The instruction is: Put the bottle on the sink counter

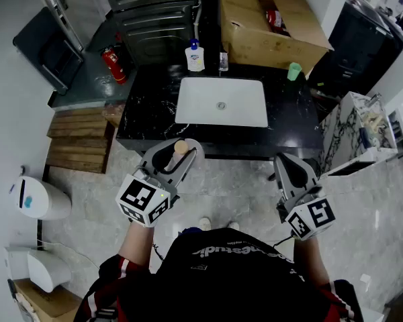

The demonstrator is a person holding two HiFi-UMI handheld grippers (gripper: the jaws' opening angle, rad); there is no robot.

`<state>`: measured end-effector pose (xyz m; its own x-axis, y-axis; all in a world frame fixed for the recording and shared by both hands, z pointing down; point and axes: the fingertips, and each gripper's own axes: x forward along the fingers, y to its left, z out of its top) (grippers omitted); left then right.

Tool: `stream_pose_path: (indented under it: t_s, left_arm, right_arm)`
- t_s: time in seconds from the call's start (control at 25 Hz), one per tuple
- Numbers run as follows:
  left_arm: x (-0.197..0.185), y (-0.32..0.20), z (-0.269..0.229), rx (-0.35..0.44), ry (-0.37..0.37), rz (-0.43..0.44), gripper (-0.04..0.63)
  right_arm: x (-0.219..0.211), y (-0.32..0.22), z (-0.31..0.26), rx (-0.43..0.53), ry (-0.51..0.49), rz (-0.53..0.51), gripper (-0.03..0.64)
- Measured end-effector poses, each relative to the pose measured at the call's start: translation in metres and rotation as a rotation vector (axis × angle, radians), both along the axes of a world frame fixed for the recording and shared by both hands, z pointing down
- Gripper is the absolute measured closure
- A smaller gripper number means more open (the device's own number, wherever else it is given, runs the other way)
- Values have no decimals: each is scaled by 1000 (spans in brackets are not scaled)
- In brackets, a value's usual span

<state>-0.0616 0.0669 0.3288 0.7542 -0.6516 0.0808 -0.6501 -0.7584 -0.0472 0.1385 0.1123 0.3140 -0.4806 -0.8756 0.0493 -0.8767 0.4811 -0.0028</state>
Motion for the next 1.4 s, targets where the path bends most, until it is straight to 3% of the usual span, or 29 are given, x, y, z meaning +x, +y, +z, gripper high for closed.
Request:
stream_pose_path:
  t_s: [0.84,1.4]
  left_arm:
    - [11,-4,1,-9,-3,-16,448]
    - [37,-16,3,2,-21,-117,448]
  right_arm:
    - [10,1,3,2,-19,-31,577]
    - [46,-14,10,7,-33,-96,577]
